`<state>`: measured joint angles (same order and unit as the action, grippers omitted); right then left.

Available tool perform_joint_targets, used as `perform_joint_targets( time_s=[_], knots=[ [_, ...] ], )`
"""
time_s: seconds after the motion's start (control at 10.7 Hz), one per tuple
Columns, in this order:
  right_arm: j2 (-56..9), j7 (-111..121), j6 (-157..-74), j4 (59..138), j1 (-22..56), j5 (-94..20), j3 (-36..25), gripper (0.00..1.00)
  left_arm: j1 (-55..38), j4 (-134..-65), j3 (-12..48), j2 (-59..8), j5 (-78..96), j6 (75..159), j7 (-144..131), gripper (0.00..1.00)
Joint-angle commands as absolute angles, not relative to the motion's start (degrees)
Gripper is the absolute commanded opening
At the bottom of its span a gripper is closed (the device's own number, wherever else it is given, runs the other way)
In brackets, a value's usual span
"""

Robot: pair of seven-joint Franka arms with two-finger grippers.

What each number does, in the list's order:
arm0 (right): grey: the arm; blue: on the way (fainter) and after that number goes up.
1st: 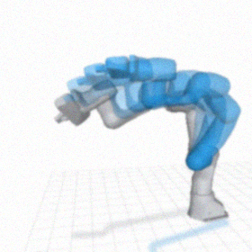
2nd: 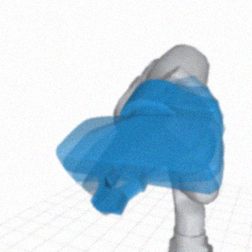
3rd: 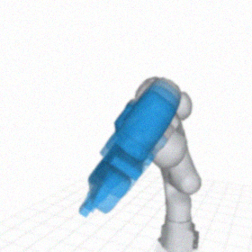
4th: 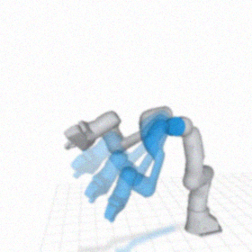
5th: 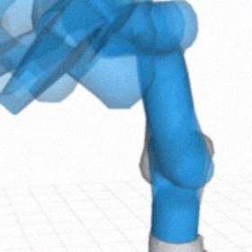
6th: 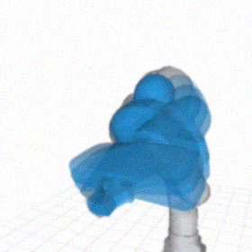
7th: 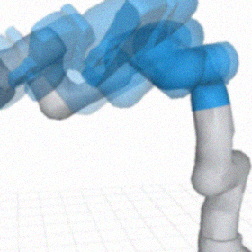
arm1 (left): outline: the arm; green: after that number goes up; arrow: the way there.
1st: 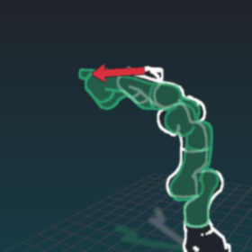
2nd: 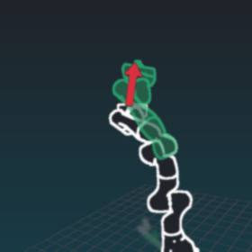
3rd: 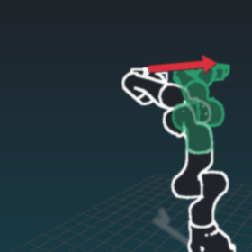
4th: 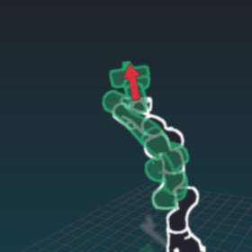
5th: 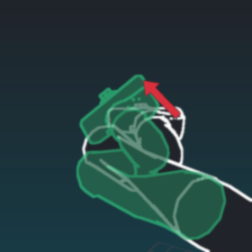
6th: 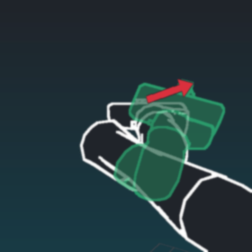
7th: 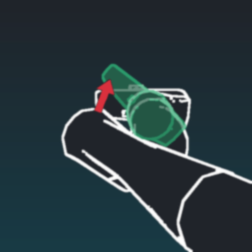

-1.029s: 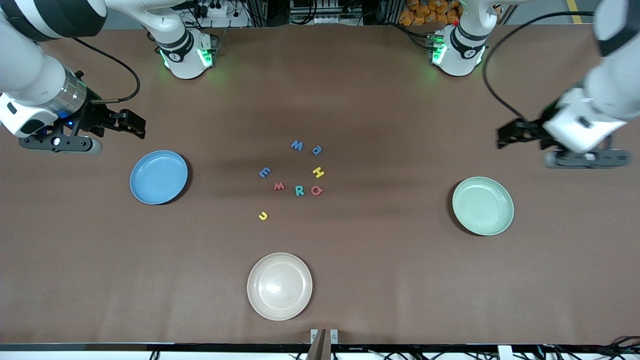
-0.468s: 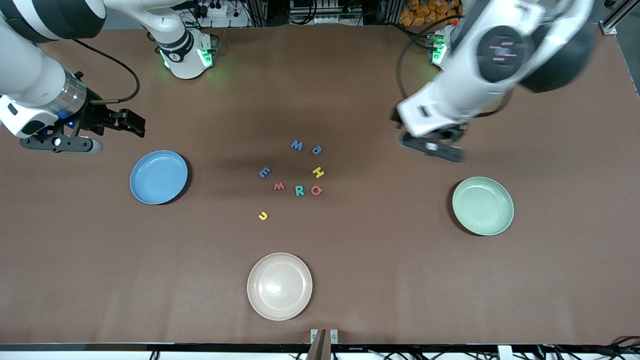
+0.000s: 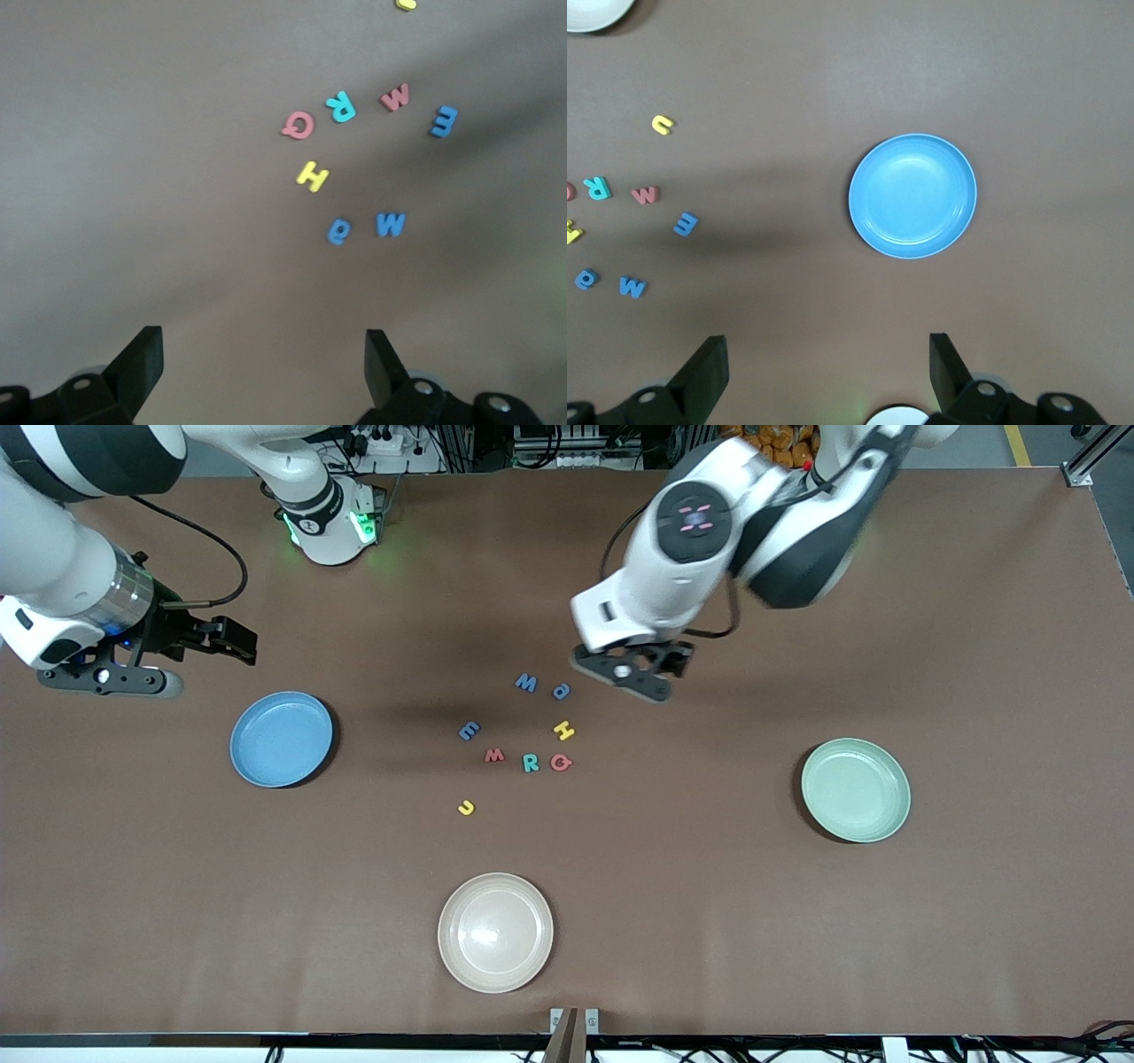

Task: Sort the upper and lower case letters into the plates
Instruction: 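Reach the left gripper to the yellow H while the right gripper reaches the u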

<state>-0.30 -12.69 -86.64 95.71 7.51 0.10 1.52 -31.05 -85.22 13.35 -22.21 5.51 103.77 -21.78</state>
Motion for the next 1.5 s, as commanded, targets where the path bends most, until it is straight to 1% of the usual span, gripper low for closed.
perform_joint_targets(
  time_s=[0.0,0.37,0.56,0.84,1.12,1.4],
  knots=[
    [-2.1,-11.9,-86.5,95.4,6.9,-1.2,1.5,1.0,-32.7,-84.2,12.7,-26.3,6.1,107.2,-30.7,1.0],
    [-10.9,-11.9,-92.0,95.8,8.6,-1.2,1.8,1.0,-33.7,-83.8,12.7,-32.9,6.1,114.4,-45.7,1.0],
    [-15.9,-12.0,-96.6,95.8,9.8,-1.2,1.8,1.0,-33.3,-83.8,12.4,-35.9,6.4,115.6,-53.1,1.0],
    [-21.9,-13.3,-104.0,96.0,12.1,-1.2,1.8,1.0,-34.3,-83.8,12.4,-40.0,6.5,120.5,-63.4,1.0],
    [-23.9,-14.2,-105.1,96.0,12.5,-1.3,1.8,1.0,-34.3,-84.0,12.4,-41.9,8.1,122.5,-67.8,1.0],
    [-24.1,-18.1,-108.9,97.6,14.2,-1.2,1.8,1.0,-33.9,-84.1,12.0,-42.5,6.2,122.7,-68.8,1.0]
  ],
)
